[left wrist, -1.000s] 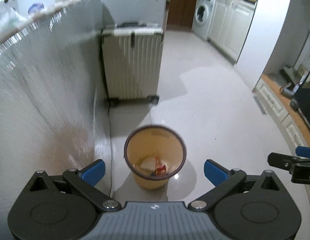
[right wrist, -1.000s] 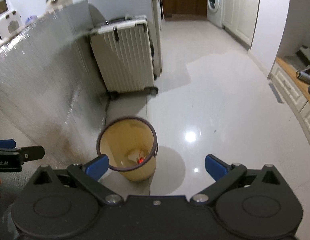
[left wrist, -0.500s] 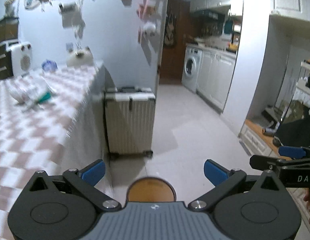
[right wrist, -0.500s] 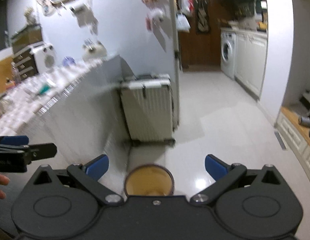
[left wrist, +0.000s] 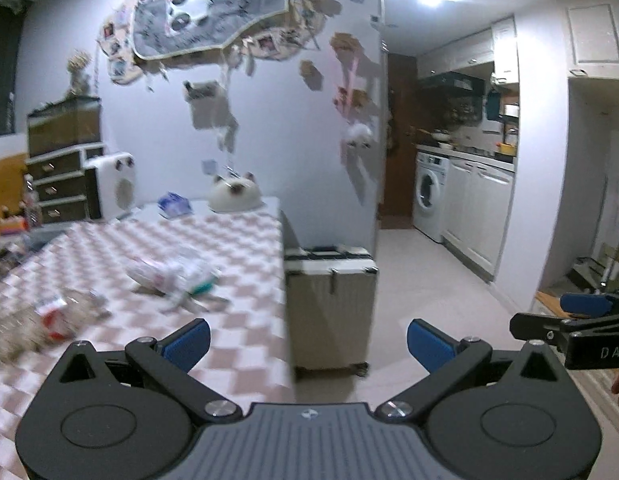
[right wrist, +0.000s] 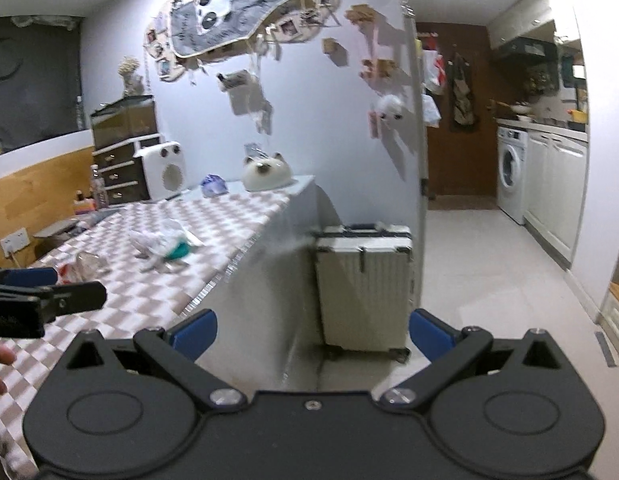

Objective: Collect trash
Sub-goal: 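Move both open tools back from the wastebasket toward the table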

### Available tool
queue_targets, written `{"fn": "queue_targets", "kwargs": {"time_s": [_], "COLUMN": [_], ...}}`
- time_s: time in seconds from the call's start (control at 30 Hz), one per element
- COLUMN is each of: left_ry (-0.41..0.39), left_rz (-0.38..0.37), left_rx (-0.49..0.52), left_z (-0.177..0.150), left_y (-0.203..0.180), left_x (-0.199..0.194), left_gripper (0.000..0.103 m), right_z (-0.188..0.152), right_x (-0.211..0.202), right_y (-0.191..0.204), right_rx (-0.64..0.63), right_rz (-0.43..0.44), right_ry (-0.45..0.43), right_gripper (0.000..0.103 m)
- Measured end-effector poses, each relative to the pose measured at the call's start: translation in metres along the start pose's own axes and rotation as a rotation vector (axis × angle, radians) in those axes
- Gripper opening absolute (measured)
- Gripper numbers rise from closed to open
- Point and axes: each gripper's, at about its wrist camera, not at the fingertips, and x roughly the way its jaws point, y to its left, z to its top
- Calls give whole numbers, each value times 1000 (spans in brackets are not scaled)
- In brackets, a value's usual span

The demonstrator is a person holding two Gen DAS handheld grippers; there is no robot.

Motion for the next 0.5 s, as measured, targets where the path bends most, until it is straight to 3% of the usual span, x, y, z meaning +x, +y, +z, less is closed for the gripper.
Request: {"fn": "queue_targets", "kwargs": {"time_s": [0.5], "left_ry": [-55], "left_rz": [187], "left_rx": [6], "left_z": [60], "left_y": [156], "left_x": [1], "left_gripper": [103], "right_z": [76], "right_x": [74], "right_y": [89], "right_rx": [-41], "right_rz": [104], "right_ry": [-55], "right_gripper": [103]}}
